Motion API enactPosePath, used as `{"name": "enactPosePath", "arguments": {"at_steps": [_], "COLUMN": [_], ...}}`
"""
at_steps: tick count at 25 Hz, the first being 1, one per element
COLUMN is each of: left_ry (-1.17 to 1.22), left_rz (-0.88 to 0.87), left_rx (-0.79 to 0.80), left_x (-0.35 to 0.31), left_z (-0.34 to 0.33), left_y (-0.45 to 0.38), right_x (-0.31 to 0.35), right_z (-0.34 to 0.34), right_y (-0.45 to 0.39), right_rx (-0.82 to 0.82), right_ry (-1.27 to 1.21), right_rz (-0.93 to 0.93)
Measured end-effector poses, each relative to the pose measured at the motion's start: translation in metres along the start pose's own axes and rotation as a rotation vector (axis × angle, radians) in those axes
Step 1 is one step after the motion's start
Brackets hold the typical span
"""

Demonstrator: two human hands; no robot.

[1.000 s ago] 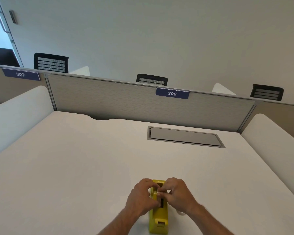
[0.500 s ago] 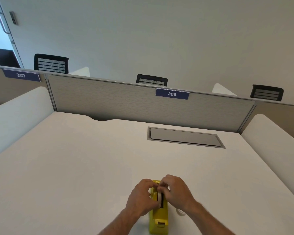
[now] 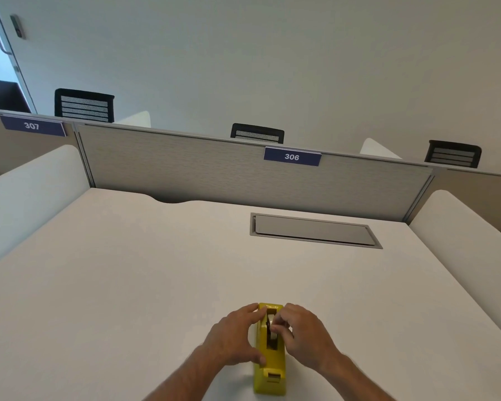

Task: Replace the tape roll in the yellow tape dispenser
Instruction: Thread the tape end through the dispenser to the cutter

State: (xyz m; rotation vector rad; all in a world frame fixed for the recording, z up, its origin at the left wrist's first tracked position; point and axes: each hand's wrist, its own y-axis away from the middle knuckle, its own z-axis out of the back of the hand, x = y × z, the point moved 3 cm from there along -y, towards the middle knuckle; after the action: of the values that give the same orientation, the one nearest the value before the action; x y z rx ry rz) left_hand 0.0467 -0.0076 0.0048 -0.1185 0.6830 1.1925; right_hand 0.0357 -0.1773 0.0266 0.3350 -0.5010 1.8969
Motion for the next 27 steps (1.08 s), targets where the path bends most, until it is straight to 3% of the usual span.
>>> {"name": "enactPosePath", "arguments": {"at_steps": [7,27], "left_ry": [-0.116,-0.068], "left_rz": [-0.014,0.049], "left_rx": [-0.032,-0.017], "left_x": [-0.008,-0.006], "left_z": [0.004,0.003], "left_y": [0.002,0.006], "right_x": [0.002,0.012], "right_z": [-0.011,-0.023], "right_y": [0.017,0.057], "right_rx": [0.000,-0.109], "right_ry": [-0.006,-0.126], "right_rz": [-0.023,-0.074]}}
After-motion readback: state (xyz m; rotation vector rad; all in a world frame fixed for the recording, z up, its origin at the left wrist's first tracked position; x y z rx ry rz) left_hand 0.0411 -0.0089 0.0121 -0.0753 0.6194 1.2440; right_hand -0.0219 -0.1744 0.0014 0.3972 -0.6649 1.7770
